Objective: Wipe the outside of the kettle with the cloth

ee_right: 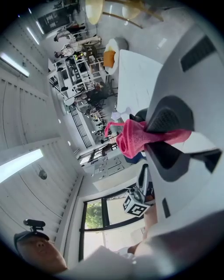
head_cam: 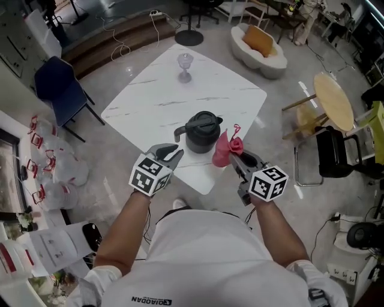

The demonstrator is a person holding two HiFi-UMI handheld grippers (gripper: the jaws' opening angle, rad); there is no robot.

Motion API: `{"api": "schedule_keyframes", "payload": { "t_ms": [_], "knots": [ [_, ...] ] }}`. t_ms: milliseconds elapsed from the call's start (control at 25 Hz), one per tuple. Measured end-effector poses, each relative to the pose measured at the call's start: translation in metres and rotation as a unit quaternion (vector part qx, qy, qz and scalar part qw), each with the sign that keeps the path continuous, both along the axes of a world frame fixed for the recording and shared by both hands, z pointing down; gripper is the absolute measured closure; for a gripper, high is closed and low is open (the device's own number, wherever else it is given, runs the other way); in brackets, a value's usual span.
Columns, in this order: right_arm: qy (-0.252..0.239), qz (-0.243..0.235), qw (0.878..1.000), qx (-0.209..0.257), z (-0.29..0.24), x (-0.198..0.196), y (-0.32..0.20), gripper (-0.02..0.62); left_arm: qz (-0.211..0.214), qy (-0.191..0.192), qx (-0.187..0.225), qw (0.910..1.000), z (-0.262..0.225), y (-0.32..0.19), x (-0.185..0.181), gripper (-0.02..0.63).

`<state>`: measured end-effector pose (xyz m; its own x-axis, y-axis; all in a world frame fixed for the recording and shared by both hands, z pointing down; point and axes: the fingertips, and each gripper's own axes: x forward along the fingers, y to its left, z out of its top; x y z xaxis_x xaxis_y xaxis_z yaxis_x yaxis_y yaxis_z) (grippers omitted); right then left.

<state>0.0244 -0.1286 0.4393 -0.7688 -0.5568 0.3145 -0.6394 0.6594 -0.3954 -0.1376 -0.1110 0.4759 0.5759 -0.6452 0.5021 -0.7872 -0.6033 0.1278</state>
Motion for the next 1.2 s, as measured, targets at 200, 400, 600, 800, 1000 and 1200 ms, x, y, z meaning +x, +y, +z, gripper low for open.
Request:
{"api": "schedule_keyframes", "payload": {
  "t_ms": [200, 400, 600, 800, 1000, 1200],
  "knots": [
    [-0.023, -0.015, 1.0, 0.009, -0.02, 0.018, 0.011, 0.541, -0.091, 0.073, 0.014, 0.993, -0.015, 0.031, 0.007, 0.603],
    [-0.046, -0.026, 0.998, 0.026, -0.032, 0.04, 0.028, 0.54, -0.135, 0.1, 0.023, 0.9855, -0.024, 0.062, 0.03, 0.604],
    [-0.045, -0.046, 0.998, 0.025, -0.025, 0.057, 0.05, 0.54, -0.144, 0.09, 0.024, 0.9852, -0.021, 0.089, 0.059, 0.604],
    [-0.043, -0.053, 0.998, 0.012, -0.009, 0.074, 0.066, 0.539, -0.162, 0.083, 0.025, 0.983, -0.015, 0.107, 0.072, 0.603],
    [-0.037, -0.062, 0.997, 0.004, 0.005, 0.088, 0.079, 0.538, -0.178, 0.075, 0.024, 0.9809, -0.011, 0.121, 0.078, 0.603],
    [-0.03, -0.073, 0.997, -0.002, 0.018, 0.095, 0.088, 0.538, -0.183, 0.063, 0.02, 0.9808, -0.003, 0.134, 0.088, 0.603]
  ]
}}
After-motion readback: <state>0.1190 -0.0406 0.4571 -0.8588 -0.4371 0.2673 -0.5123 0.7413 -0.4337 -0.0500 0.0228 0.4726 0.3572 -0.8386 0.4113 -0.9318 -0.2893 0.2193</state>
